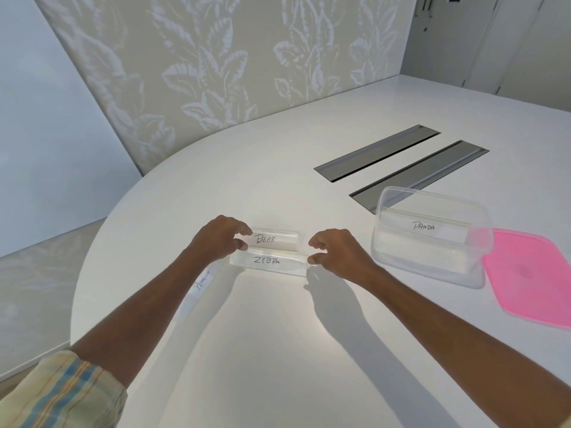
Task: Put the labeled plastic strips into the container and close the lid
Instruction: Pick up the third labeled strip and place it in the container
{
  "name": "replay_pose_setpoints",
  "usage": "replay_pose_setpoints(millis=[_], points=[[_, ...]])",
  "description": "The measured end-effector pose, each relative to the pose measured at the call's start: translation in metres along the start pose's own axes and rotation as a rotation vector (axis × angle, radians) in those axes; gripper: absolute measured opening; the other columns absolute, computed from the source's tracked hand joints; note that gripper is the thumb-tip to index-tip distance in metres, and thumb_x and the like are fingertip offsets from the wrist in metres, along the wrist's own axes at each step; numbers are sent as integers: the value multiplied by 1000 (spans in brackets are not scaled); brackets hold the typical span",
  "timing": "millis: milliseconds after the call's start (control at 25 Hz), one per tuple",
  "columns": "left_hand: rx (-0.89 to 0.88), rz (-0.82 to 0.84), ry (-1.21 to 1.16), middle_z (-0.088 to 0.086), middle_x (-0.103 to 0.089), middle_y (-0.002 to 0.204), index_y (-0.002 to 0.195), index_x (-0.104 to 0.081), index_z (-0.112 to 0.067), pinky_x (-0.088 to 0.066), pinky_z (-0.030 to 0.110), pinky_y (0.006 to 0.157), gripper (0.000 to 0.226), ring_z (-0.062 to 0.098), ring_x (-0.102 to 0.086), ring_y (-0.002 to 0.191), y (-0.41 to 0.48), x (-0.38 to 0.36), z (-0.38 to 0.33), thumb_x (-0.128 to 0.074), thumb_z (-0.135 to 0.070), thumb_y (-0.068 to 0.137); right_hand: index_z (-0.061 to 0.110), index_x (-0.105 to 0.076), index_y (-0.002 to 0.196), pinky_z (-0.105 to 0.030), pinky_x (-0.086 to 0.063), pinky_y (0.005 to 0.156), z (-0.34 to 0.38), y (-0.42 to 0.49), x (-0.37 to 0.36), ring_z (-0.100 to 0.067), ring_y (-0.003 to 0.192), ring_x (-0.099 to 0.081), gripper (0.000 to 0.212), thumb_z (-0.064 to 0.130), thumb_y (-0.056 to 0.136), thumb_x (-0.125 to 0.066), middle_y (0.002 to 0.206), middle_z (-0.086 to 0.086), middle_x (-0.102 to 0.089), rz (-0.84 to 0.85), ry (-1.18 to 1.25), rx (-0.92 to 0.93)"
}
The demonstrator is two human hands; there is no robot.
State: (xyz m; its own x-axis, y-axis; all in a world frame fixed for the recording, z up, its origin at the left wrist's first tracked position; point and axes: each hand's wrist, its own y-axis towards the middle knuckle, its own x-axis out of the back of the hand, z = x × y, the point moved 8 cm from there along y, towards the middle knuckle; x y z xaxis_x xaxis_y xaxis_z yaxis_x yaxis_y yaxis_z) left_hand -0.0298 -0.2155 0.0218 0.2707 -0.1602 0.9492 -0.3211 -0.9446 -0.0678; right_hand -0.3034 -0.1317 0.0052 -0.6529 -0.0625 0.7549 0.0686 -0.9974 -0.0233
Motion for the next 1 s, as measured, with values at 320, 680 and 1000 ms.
replay_pose_setpoints(millis=[320,680,1000], points=[[-71,56,184,-5,-65,144,138,-68,-30,-47,37,108,51,19,-55,138,-4,-25,27,-80,-23,90,15,-70,127,-39,-52,93,4,11,-49,-25,114,-63,45,23,84,-83,123,-3,-67,62,-154,-36],[-127,60,236,-5,-77,127,132,-74,-27,-53,36,98,49,21,-65,127,1,-29,33,-71,-7,87,18,-74,114,-39,-53,86,5,19,-55,-24,101,-63,32,18,83,-80,106,1,-66,34,-189,-40],[-178,41,150,-12,-83,100,129,-75,-25,-56,31,89,51,16,-73,108,6,-13,17,-67,-1,84,17,-76,107,-36,-52,79,2,16,-25,-23,93,-63,28,16,80,-84,100,0,-69,-20,-209,-17]])
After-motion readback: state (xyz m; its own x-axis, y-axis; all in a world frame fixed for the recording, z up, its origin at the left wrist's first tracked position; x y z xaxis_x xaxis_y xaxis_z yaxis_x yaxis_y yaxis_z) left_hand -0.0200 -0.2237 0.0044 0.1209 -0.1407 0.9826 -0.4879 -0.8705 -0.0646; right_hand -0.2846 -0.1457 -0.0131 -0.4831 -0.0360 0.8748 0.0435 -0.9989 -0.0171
